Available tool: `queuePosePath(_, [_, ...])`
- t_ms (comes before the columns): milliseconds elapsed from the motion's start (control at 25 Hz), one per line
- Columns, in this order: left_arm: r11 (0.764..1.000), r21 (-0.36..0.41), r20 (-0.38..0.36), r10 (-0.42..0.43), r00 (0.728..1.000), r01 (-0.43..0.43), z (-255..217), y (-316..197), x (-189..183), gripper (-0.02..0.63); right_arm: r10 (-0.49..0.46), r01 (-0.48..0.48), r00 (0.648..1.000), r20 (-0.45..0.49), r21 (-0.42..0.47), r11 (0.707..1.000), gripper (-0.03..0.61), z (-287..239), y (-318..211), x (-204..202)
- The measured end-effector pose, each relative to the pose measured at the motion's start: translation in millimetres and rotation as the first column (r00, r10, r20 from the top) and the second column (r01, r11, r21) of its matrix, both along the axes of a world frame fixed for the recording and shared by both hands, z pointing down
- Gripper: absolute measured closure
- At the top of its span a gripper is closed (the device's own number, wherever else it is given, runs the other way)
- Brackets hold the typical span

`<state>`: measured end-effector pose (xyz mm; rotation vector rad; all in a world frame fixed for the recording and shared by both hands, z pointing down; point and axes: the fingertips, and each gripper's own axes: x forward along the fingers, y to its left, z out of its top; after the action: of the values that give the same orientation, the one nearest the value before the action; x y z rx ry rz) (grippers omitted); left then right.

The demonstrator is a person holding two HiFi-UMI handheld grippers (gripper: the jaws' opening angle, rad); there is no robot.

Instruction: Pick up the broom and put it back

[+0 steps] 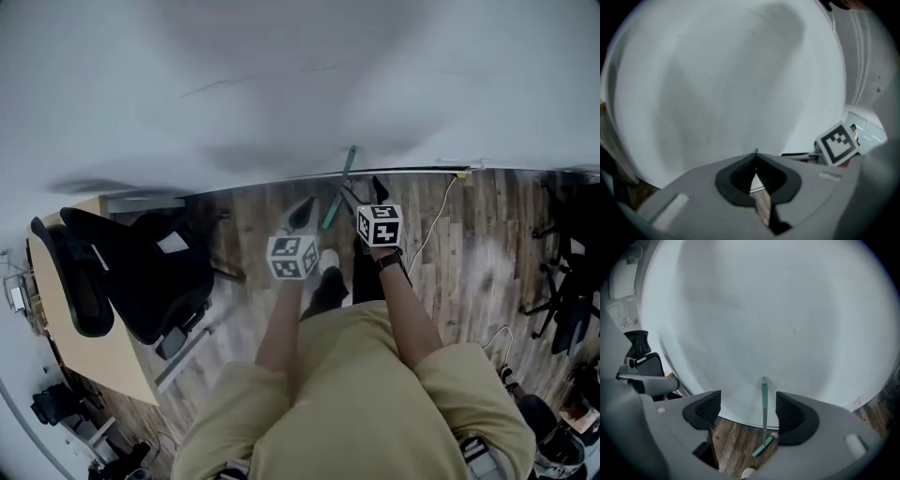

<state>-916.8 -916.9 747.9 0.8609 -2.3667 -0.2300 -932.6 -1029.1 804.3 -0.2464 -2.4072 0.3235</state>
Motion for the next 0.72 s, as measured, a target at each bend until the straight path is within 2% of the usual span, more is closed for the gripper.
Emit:
queuePosePath(200, [1.0,-0.003,0.151,0.027,0.988,-0.027,-72,-14,-10,0.611,0.024,-0.031,0.981,0.194,0.03,0.999,0.331,-102,-4,17])
queuePosePath(240, [0.999,-0.006,0.177,0.036,0.984,-0.035,-86,-16,-11,0.611,0.018,-0.029,0.973,0.229,0.041,0.999,0.342,-120,-4,20])
queuePosePath(440, [0.997,0.015,0.299,0.066,0.952,-0.074,-153,-29,-3,0.611,0.011,-0.05,0.921,0.389,0.091,0.995,0.454,-198,-5,35])
queuePosePath(600, [0.995,0.072,0.357,0.035,0.933,-0.065,-201,-31,7,0.611,0.033,-0.127,0.875,0.484,0.163,0.978,0.568,-255,-18,54])
queuePosePath(720, [0.997,0.057,0.437,0.015,0.899,-0.045,-228,-27,16,0.611,0.068,-0.172,0.837,0.543,0.143,0.975,0.572,-288,-26,70])
